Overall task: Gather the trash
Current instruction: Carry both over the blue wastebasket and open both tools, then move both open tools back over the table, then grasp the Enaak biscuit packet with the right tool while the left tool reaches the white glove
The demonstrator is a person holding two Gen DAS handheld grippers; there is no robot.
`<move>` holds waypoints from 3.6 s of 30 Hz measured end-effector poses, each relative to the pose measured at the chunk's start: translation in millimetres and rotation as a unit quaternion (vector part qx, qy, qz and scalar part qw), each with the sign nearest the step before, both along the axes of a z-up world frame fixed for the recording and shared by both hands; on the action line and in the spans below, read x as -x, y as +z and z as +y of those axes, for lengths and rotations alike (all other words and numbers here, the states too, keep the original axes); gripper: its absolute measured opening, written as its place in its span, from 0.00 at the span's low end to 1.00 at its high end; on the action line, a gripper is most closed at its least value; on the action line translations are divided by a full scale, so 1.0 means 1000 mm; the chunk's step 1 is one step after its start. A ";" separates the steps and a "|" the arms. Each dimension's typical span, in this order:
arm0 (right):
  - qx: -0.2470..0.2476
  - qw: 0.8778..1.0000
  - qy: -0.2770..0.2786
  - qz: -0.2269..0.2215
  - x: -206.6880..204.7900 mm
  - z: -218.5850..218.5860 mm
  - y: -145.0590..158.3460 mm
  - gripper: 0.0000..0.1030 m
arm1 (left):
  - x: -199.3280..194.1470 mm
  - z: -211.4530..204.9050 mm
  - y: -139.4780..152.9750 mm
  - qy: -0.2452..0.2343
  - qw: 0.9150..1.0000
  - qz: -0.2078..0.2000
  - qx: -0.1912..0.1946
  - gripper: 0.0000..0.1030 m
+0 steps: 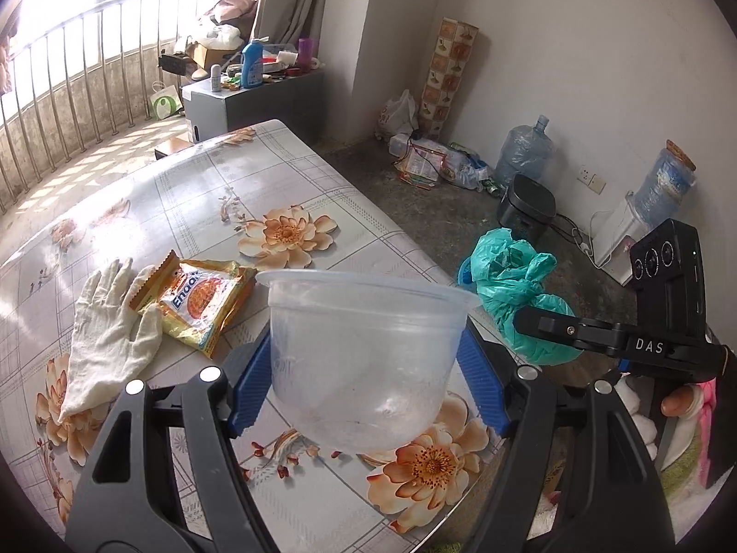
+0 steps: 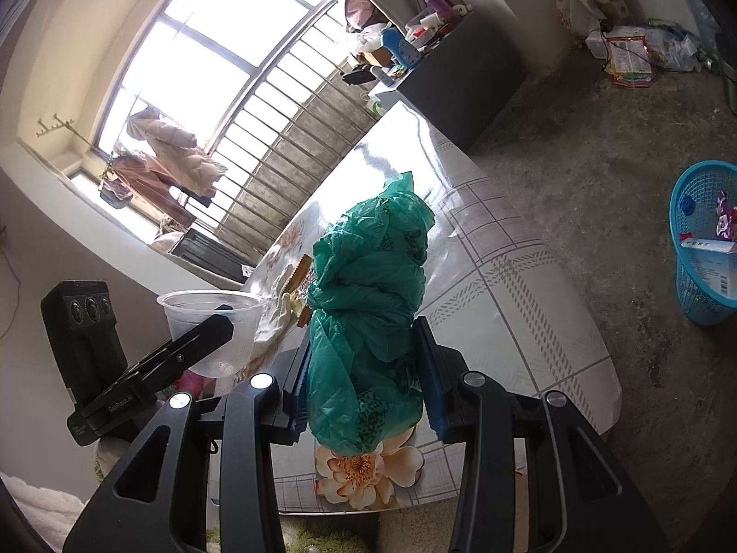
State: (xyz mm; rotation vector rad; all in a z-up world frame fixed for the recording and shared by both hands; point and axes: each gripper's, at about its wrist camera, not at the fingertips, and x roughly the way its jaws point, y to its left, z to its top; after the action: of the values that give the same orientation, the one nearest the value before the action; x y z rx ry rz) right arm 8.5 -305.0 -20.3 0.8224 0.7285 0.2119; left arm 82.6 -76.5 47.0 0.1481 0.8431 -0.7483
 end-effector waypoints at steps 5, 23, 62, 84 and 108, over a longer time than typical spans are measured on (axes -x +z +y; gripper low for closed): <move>-0.012 0.997 -0.072 -0.005 0.020 -0.047 -0.004 0.38 | -0.004 -0.063 0.002 -0.056 0.998 -0.003 -0.004 0.67; -0.031 0.911 -0.395 0.115 0.104 -0.251 -0.112 0.38 | -0.027 -0.377 -0.096 -0.241 0.964 0.098 -0.056 0.67; 0.199 0.929 -0.313 0.012 0.026 -0.167 -0.020 0.81 | -0.064 -0.225 0.022 -0.134 0.989 -0.029 0.051 0.87; 0.216 0.974 -0.065 -0.024 -0.051 0.012 0.026 0.90 | -0.081 0.024 0.040 0.158 0.986 -0.055 0.015 0.89; 0.117 0.990 0.080 -0.015 -0.094 0.090 0.031 0.86 | -0.056 0.196 0.007 0.280 0.956 -0.024 0.086 0.79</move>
State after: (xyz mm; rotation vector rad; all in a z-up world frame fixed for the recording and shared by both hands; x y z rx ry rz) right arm 102.6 -215.1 10.9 0.5375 0.7759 0.2759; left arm 138.3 119.3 53.9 -0.2235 0.7195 -0.2785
